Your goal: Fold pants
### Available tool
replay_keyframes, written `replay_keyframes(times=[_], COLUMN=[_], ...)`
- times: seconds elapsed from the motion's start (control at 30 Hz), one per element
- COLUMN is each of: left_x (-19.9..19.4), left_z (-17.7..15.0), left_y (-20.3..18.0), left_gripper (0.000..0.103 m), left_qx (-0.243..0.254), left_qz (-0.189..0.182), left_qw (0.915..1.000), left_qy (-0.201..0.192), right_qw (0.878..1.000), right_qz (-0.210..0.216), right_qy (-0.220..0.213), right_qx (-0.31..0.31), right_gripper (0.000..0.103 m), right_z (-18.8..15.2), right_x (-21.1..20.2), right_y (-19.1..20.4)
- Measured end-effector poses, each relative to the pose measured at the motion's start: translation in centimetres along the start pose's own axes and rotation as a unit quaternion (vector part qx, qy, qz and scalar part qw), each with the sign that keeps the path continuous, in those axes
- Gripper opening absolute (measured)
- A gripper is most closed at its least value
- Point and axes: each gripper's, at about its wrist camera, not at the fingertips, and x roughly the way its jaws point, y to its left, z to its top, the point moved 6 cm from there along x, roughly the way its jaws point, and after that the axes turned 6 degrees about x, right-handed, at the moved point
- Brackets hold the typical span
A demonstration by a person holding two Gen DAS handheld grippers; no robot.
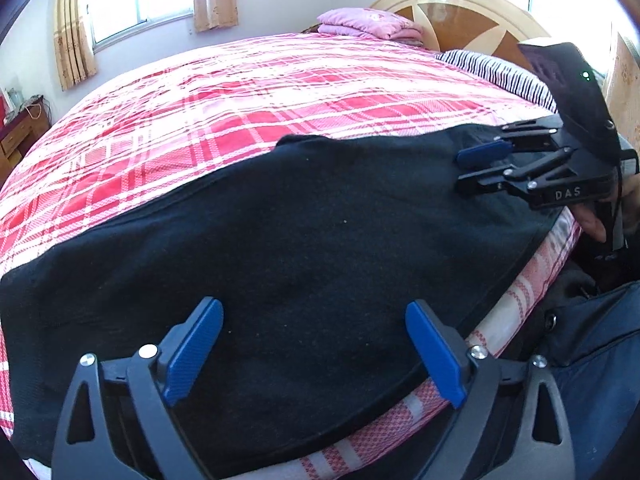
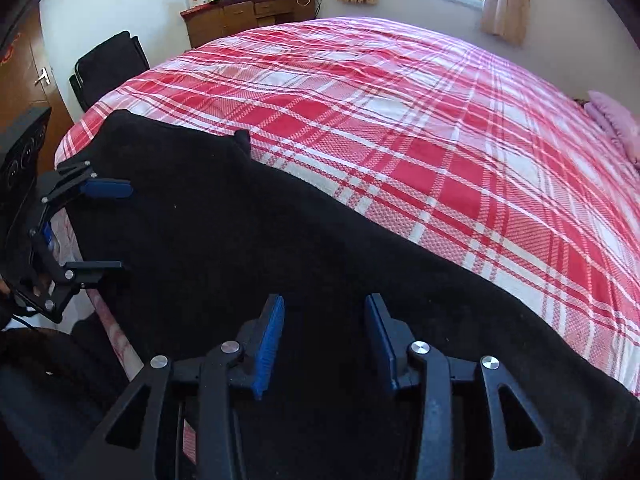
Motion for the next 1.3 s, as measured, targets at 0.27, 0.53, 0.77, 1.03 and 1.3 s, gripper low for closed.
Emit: replay_keyframes(times=[0.27, 0.53, 0.77, 1.03, 1.3], left_x=[-1.9, -3.4, -2.9, -3.3, -1.6], left_z=[0.3, -3.6, -1.9, 5.0, 9.0], left_y=[2.3, 9.6, 8.4, 5.6, 2.5], left_gripper=[0.097, 0.097, 0.100, 0.100, 0.100], left_qx=[0.008, -0.060, -0.036, -0.022, -0.049], left_qz=[0.057, 0.106, 0.117, 0.099, 0.062], left_qw=[0.9983, 0.9925, 0.9925, 0.9945, 0.9961], left_qy=[0.001, -0.008, 0.009, -0.027, -0.040], right_qw=[0.999, 0.996, 0.996, 0.963, 0.903], right_qz=[-0.030, -0.072, -0.056, -0.137, -0.225], right_qy=[-0.022, -0.024, -0.032, -0.126, -0.161], right_qx=[0.008, 0.044, 0.062, 0.194, 0.328], right_gripper=[0.050, 0.055, 0.056, 0.056, 0.056], right_z=[-0.9, -4.5, -4.2, -3.8, -12.1], right_x=[-2.4, -4.0, -5.1, -16.5, -26.4], right_y=[-2.0, -7.0, -7.9, -18.7, -30.5])
